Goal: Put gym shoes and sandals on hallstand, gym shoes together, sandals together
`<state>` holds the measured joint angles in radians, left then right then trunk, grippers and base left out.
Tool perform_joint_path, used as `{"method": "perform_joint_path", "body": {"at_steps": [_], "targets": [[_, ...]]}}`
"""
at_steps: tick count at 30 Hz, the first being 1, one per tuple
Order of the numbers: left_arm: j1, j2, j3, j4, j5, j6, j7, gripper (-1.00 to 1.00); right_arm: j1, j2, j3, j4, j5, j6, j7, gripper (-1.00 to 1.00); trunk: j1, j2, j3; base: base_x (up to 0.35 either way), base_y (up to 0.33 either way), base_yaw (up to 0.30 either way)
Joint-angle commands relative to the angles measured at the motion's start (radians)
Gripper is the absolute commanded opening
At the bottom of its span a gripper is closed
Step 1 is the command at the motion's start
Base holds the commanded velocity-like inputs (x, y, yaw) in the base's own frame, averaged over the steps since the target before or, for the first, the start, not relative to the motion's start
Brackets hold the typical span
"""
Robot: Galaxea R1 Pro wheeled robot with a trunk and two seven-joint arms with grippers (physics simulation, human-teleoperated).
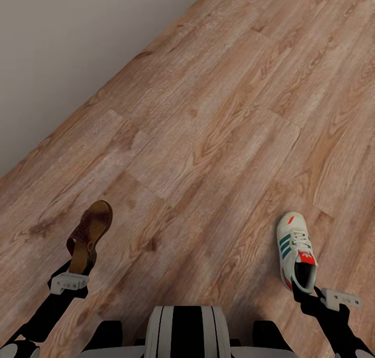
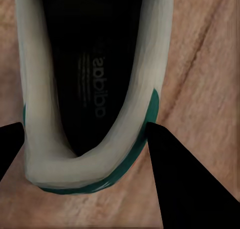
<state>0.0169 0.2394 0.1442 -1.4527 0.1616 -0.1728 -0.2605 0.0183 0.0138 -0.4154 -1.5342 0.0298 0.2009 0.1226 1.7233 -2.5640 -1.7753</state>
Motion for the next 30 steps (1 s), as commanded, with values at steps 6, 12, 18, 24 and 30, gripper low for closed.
{"method": "perform_joint_path", "body": {"at_steps": [6, 12, 18, 24, 30], "targets": [[0.000, 0.000, 0.000, 0.000, -0.003, -0.001, 0.000, -1.00, 0.001, 0.001, 0.001, 0.002, 0.001, -0.032, -0.001, -1.00, 0.000, 0.000, 0.004, 0.000, 0.000, -0.051], [0.000, 0.000, -0.001, 0.000, -0.003, -0.001, 0.000, -1.00, 0.005, 0.004, 0.001, 0.003, 0.000, -0.091, -0.001, -1.00, 0.000, 0.000, 0.013, 0.000, 0.000, -0.009], [0.000, 0.000, -0.001, 0.000, -0.003, -0.001, 0.000, -1.00, 0.007, 0.006, 0.001, 0.003, -0.001, -0.101, 0.000, -1.00, 0.000, 0.000, 0.022, 0.000, 0.000, -0.003], [0.000, 0.000, -0.001, 0.000, -0.002, -0.001, 0.000, -1.00, 0.009, 0.012, 0.002, 0.003, 0.001, -0.105, -0.002, -1.00, 0.000, 0.000, 0.032, 0.000, 0.000, 0.000], [0.001, 0.000, -0.001, 0.000, -0.002, -0.001, 0.000, -1.00, 0.009, 0.015, 0.002, 0.004, 0.005, -0.106, -0.002, -1.00, 0.000, 0.000, 0.041, 0.000, 0.000, -0.014]]}}
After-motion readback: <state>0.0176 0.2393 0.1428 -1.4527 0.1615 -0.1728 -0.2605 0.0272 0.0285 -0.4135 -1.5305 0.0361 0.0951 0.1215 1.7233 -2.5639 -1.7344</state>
